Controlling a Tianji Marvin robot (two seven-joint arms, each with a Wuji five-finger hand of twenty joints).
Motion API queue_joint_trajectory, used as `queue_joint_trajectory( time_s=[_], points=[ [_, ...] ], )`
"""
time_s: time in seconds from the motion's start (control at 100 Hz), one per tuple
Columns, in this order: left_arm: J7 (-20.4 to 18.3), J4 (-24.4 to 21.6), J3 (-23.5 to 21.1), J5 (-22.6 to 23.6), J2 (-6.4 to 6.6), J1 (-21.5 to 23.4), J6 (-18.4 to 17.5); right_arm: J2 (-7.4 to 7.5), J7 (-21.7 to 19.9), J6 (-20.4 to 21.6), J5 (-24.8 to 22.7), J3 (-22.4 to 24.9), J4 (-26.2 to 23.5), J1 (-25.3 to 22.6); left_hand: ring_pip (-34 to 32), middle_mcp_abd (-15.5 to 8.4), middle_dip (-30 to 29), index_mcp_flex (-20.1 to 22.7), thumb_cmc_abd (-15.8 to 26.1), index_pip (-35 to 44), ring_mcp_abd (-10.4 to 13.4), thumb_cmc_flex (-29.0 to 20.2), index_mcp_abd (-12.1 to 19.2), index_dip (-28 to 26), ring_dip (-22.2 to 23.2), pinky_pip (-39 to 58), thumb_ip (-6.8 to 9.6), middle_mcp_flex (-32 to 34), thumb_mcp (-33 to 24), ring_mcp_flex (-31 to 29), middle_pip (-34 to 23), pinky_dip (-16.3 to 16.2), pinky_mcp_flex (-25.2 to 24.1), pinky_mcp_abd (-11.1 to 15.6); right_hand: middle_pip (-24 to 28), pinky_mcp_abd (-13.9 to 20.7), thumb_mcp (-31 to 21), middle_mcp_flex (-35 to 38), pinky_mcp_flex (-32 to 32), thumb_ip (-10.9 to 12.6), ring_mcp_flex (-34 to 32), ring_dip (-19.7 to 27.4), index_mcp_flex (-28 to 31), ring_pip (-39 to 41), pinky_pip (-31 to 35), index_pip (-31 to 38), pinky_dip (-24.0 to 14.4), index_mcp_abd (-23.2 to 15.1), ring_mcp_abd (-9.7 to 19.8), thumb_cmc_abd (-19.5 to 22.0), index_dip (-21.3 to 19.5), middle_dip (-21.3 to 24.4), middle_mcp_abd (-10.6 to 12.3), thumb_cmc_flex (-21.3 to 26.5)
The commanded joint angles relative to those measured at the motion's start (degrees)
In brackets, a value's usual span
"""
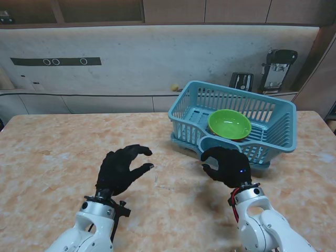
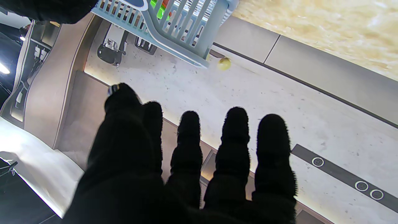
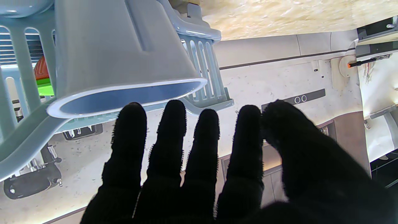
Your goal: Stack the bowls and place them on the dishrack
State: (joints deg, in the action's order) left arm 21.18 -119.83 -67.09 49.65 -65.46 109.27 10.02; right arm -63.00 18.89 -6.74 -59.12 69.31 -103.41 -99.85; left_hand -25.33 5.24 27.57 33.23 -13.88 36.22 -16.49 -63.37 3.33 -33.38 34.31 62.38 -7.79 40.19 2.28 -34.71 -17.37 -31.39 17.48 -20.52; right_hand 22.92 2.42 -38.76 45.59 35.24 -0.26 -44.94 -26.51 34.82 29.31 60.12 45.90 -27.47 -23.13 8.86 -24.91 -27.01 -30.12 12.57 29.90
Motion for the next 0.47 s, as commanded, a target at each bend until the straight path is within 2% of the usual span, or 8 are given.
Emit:
queue_joint_trajectory(
  time_s=[0.0, 0.46],
  points=[
    [-0.6, -0.6, 0.0, -0.1, -0.19, 0.5, -0.1, -0.39, -1.0, 0.5, 0.2, -0.5, 0.1, -0.2, -0.1, 0.3, 0.4, 2.1, 2.1, -0.6, -0.4, 0.0, 1.0, -1.8, 0.4, 1.1, 1.33, 1.3, 1.2, -0.7, 0.7, -0.7, -0.1, 0.4, -0.7, 0.4, -1.1, 1.7, -0.3, -1.0, -0.5, -1.2, 0.9, -0.8, 1.0, 0.4, -0.4, -1.8, 0.5, -0.3, -0.4, -0.5, 1.2, -0.6],
    [-2.0, 0.2, 0.9, -0.5, -0.01, -0.8, -0.2, -0.39, -1.3, 0.7, 0.5, -0.5, 0.3, 0.0, 0.0, 0.3, 0.4, 2.1, 2.3, -0.6, -0.4, 0.0, 1.1, -1.9, 0.4, 1.1, 1.33, 1.3, 1.2, -0.7, 0.8, -0.6, -0.1, 0.5, -0.9, 0.3, -1.1, 1.7, -0.5, -1.0, -0.5, -1.0, 0.9, -1.3, 0.8, 0.3, -0.1, -2.1, 0.5, -0.3, -0.4, -0.5, 1.1, -0.7]
  ],
)
